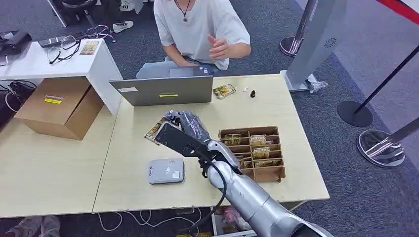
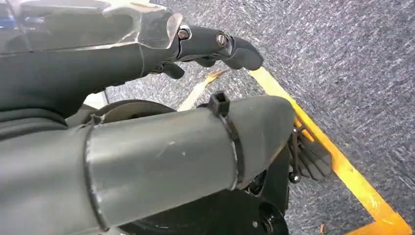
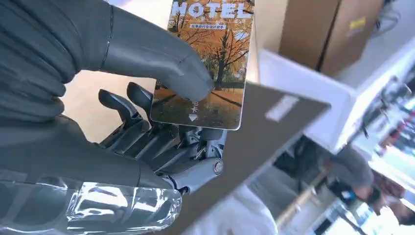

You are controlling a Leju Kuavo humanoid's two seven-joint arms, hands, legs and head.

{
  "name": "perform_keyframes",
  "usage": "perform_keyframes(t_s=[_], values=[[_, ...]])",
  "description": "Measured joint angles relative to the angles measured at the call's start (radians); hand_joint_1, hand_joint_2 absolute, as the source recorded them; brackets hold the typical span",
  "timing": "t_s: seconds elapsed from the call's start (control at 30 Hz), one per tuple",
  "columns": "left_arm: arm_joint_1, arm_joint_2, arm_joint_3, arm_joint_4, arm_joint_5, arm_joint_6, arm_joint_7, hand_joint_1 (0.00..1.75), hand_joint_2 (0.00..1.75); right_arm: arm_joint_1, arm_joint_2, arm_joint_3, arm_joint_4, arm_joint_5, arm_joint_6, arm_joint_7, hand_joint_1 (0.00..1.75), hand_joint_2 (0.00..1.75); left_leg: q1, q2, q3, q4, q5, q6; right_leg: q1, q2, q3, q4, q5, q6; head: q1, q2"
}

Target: Pass the card to the sensor for recognition and then transmit it.

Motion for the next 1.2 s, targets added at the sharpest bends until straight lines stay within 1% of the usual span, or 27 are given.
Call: perform_keyframes(t_s=[0.07,0.13,0.23,0.27,0.33,0.4,0.47,0.6,0.7,0.8,0.9,1.1,1.2], values=[[0.0,0.0,0.001,0.0,0.001,-0.005,-0.009,0.0,0.0,-0.006,-0.01,-0.007,-0.019,0.035,-0.045,-0.01,1.75,1.75,0.0,0.0,0.0,0.0,0.0,0.0,0.0,0.0,0.0,0.0,0.0,0.0,0.0,0.0],[0.001,0.0,0.004,0.0,0.003,-0.019,-0.028,0.0,0.0,-0.027,-0.026,-0.019,-0.031,0.121,-0.123,-0.008,1.75,1.75,0.0,0.0,0.0,0.0,0.0,0.0,0.0,0.0,0.0,0.0,0.0,0.0,0.0,0.0],[0.003,0.004,0.008,0.0,0.001,-0.049,-0.05,0.0,0.0,-0.055,-0.048,-0.045,-0.039,0.349,-0.257,0.025,1.75,1.75,0.0,0.0,0.0,0.0,0.0,0.0,0.0,0.0,0.0,0.0,0.0,0.0,0.0,0.0],[0.004,0.006,0.008,0.0,-0.002,-0.059,-0.054,0.0,0.0,-0.062,-0.056,-0.058,-0.039,0.47,-0.3,0.049,1.75,1.75,0.0,0.0,0.0,0.0,0.0,0.0,0.0,0.0,0.0,0.0,0.0,0.001,0.0,0.0],[0.007,0.01,0.008,0.0,-0.006,-0.069,-0.058,0.0,0.0,-0.078,-0.069,-0.082,-0.035,0.634,-0.346,0.088,1.75,1.75,0.0,0.0,0.0,0.001,0.0,0.0,0.0,0.0,0.0,0.0,0.001,0.001,0.0,0.0],[0.009,0.013,0.008,0.0,-0.013,-0.074,-0.057,0.0,0.0,-0.1,-0.077,-0.11,-0.021,0.796,-0.386,0.141,1.75,1.75,0.0,0.0,0.0,0.001,0.0,0.0,0.0,0.0,0.0,0.0,0.001,0.001,0.0,0.0],[0.009,0.015,0.008,0.0,-0.013,-0.073,-0.054,0.0,0.0,-0.113,-0.079,-0.12,-0.01,0.848,-0.397,0.163,1.75,1.75,0.0,0.0,0.0,0.001,0.0,0.0,0.0,0.0,0.0,0.0,0.001,0.001,0.0,0.0],[0.009,0.015,0.01,0.0,-0.011,-0.04,-0.04,0.0,0.0,-0.18,-0.08,-0.164,0.065,1.023,-0.439,0.257,1.75,1.75,0.0,0.0,0.0,0.001,0.0,0.0,0.0,0.0,0.0,0.0,0.001,0.001,0.0,0.0],[0.009,0.013,0.015,0.0,-0.007,-0.02,-0.036,0.0,0.0,-0.218,-0.08,-0.189,0.099,1.082,-0.445,0.285,1.75,1.75,0.0,0.0,0.0,0.001,0.0,0.0,0.0,0.0,0.0,0.0,0.001,0.001,0.0,0.0],[0.008,0.01,0.019,0.0,-0.002,0.001,-0.025,0.0,0.0,-0.249,-0.075,-0.203,0.138,1.111,-0.445,0.288,1.75,1.75,0.0,0.0,0.0,0.001,0.0,0.0,0.0,0.0,0.0,0.0,0.001,0.001,0.0,0.0],[0.007,0.007,0.024,0.0,0.001,0.012,-0.022,0.0,0.0,-0.27,-0.065,-0.206,0.175,1.117,-0.445,0.287,1.75,1.75,0.0,0.0,0.0,0.001,0.0,0.0,0.0,0.0,0.0,0.0,0.001,0.001,0.0,0.0],[0.006,0.005,0.032,0.0,0.002,0.017,-0.021,0.0,0.0,-0.284,-0.055,-0.207,0.209,1.12,-0.445,0.285,1.75,1.75,0.0,0.0,0.0,0.001,0.0,0.0,0.0,0.0,0.0,0.0,0.001,0.001,0.0,0.0],[0.006,0.003,0.035,0.0,0.002,0.028,-0.016,0.0,0.0,-0.292,-0.044,-0.207,0.234,1.113,-0.445,0.273,1.75,1.75,0.0,0.0,0.0,0.001,0.0,0.0,0.0,0.0,0.0,0.0,0.001,0.001,0.0,0.0]])
